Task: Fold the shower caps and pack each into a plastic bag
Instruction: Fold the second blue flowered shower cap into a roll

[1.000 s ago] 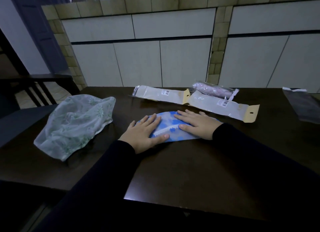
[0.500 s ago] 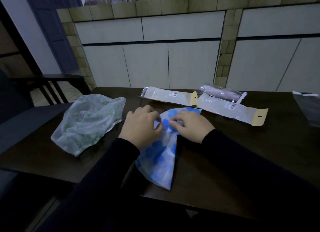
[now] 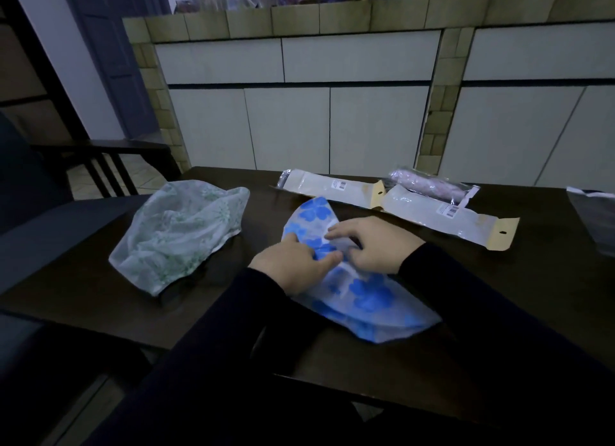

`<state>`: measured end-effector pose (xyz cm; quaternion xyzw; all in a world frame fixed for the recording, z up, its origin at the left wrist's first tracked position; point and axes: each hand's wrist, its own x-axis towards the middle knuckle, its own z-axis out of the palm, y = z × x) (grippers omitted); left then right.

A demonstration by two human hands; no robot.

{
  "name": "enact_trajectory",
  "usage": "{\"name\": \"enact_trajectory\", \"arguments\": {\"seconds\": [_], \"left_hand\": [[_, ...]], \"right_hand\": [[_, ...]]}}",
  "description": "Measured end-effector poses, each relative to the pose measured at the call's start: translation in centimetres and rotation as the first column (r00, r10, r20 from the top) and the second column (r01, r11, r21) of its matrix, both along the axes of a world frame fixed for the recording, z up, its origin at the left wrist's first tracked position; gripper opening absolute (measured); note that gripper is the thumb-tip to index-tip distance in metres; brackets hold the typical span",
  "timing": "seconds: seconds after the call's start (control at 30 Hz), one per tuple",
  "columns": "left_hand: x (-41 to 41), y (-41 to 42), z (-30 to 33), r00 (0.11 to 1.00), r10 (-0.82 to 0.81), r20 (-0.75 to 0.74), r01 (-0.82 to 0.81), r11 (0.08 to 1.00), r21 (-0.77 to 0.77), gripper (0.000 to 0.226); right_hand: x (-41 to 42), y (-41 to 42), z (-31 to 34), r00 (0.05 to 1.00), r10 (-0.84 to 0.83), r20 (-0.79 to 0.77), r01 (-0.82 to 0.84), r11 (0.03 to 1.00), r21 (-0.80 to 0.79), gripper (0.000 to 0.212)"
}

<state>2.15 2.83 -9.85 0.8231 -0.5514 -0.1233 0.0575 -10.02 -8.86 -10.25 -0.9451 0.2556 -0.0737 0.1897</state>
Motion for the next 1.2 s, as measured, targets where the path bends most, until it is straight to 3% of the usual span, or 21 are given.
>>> {"name": "enact_trajectory", "arguments": {"seconds": [0.13,0.23,0.3,0.33,0.4,0.5,0.63,0.83,0.93,1.0,1.07,1.13,1.2], "left_hand": [[0.3,-1.7,0.0,0.996,0.080,0.034,-0.081,0.997,0.019,0.037],[0.2,-2.5,-0.4,0.968,0.170,0.183,-0.137,0.973,-0.184,0.028],[0.5,-3.2,-1.2,0.942,0.174,0.286,-0.064,0.932,-0.357,0.036],[0.7,-3.7,-1.8,0.947,0.119,0.300,0.001,0.928,-0.373,0.044],[1.2,-4.2,-3.3,0.972,-0.014,0.235,0.073,0.968,-0.240,0.056],[2.2,-4.1,-4.8,0.997,0.016,0.070,-0.011,0.997,-0.071,0.066],[2.0,-3.4,-4.8,0.992,0.071,0.108,-0.068,0.997,-0.031,0.081],[2.1,-2.7,-4.8,0.990,0.070,0.121,-0.068,0.997,-0.024,0.096],[2.6,-3.1,-4.3,0.988,0.055,0.143,-0.053,0.998,-0.022,0.096],[3.3,-3.1,-3.9,0.972,0.050,0.231,-0.022,0.993,-0.119,0.090],[4.0,-2.9,-3.8,0.938,0.057,0.341,0.043,0.960,-0.276,0.079],[3.9,-2.6,-3.9,0.918,0.038,0.395,0.175,0.854,-0.490,0.056],[2.3,-1.9,-3.9,0.917,-0.008,0.398,0.301,0.670,-0.678,0.027]], "right_hand": [[-0.1,2.4,0.8,0.992,-0.120,0.035,0.121,0.991,-0.049,0.039],[0.0,4.0,-1.0,0.986,-0.101,-0.136,0.083,0.988,-0.132,0.038],[0.0,3.9,-2.3,0.972,-0.108,-0.208,0.077,0.985,-0.154,0.043],[0.0,3.6,-2.7,0.970,-0.112,-0.217,0.077,0.984,-0.162,0.045],[-0.2,3.3,-3.2,0.965,-0.126,-0.230,0.089,0.982,-0.167,0.049],[-0.9,3.4,-3.8,0.942,-0.204,-0.266,0.173,0.976,-0.135,0.071],[-1.8,3.9,-4.0,0.916,-0.246,-0.315,0.218,0.968,-0.123,0.110],[-1.8,4.0,-3.8,0.921,-0.228,-0.316,0.199,0.973,-0.119,0.116],[-1.8,3.9,-3.4,0.943,-0.209,-0.258,0.198,0.978,-0.070,0.105],[-1.8,3.7,-2.8,0.972,-0.196,-0.133,0.190,0.980,-0.060,0.080],[-2.0,3.4,-2.1,0.989,-0.148,-0.009,0.145,0.974,-0.176,0.053],[-2.2,3.1,-1.7,0.996,-0.088,0.033,0.094,0.957,-0.273,0.036],[-2.2,3.1,-1.8,0.996,-0.089,0.031,0.094,0.961,-0.262,0.030]]}}
